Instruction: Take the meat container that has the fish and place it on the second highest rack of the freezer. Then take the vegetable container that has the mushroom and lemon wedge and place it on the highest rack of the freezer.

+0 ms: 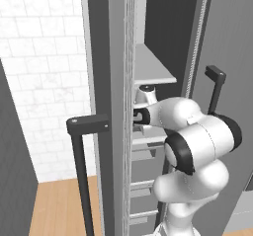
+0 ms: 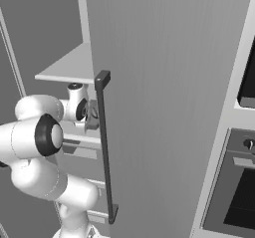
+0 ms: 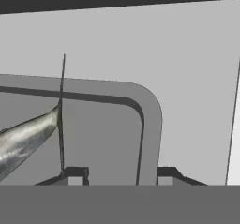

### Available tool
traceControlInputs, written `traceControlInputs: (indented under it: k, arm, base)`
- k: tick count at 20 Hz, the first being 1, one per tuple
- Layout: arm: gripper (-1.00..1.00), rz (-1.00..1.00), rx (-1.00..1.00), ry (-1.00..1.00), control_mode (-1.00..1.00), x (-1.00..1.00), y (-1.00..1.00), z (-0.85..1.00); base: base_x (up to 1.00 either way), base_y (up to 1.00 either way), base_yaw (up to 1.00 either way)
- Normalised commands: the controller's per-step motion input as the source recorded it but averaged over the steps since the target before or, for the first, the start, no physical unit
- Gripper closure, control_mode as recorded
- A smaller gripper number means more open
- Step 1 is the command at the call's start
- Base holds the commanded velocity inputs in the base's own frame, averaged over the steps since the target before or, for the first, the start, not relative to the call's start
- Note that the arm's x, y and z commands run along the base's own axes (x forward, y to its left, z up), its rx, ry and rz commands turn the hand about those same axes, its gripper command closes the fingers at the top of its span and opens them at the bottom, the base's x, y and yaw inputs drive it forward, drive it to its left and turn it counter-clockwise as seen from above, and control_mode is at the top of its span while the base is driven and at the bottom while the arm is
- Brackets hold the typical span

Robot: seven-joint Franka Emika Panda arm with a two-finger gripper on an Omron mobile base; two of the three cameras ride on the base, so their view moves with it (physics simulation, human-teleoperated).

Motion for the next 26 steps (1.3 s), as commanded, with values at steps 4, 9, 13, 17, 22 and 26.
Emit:
traceControlInputs:
  k: [4,9,13,17,22,26]
  arm:
    - [-1.0,0.0,0.0,-0.17,-1.0,-0.48,0.0,0.25]
    - [-1.0,-0.07,0.06,-0.15,-1.0,-1.0,-0.02,0.37]
    - [-1.0,-0.12,0.07,-0.24,-1.0,-1.0,-0.04,0.82]
    - [-1.0,-0.13,0.04,-0.31,-1.0,-1.0,-0.02,1.0]
    - [-1.0,-0.08,0.0,-0.35,-1.0,-1.0,-0.25,0.95]
    - [-1.0,-0.01,0.01,-0.31,-1.0,-1.0,-0.52,0.87]
  base:
    - [0.0,0.0,0.0]
    - [0.0,0.0,0.0]
    - [0.0,0.0,0.0]
    - [0.0,0.0,0.0]
    - [0.0,0.0,0.0]
    - [0.0,0.0,0.0]
